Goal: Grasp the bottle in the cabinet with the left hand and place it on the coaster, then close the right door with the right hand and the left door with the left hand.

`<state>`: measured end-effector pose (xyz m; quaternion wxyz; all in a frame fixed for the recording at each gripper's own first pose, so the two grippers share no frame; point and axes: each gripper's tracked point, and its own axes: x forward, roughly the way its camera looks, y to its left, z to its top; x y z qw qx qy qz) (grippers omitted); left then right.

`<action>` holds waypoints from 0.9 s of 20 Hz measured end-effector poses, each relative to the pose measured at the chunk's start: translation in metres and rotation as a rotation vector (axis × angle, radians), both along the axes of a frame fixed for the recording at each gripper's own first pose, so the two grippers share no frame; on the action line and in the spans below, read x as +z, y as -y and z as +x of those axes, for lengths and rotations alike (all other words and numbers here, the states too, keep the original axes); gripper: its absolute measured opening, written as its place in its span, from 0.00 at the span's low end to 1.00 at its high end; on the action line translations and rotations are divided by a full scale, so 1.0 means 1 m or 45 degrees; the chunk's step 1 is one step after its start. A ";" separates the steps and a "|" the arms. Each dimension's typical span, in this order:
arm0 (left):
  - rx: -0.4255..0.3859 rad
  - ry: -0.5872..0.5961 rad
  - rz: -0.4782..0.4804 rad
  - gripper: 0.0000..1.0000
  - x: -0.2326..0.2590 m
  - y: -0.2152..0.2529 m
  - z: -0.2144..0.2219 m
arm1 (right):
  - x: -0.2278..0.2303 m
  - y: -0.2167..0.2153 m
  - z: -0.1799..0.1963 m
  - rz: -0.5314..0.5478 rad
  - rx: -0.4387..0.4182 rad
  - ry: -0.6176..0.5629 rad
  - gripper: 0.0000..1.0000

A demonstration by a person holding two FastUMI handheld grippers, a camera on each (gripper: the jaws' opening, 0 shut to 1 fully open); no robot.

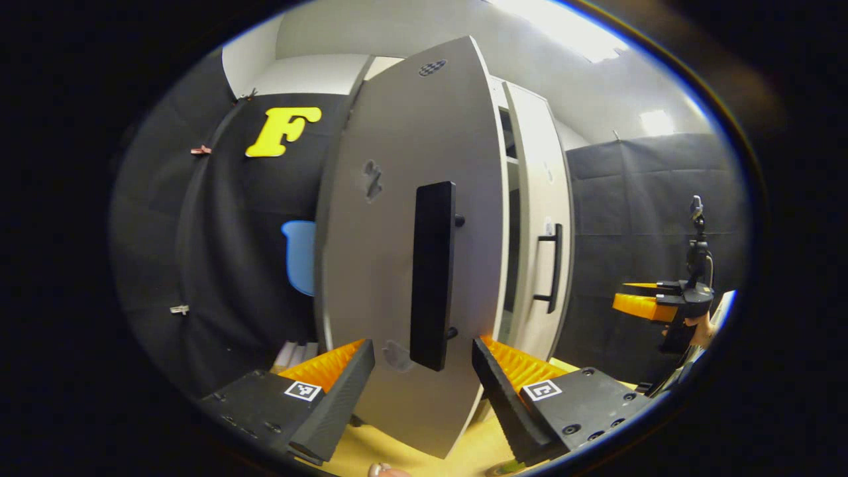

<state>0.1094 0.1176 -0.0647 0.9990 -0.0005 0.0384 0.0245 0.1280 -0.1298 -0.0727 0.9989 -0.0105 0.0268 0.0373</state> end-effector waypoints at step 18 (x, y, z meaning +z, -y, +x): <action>0.114 0.001 0.088 0.95 -0.007 0.002 -0.009 | 0.017 -0.019 0.009 0.045 0.011 0.060 0.97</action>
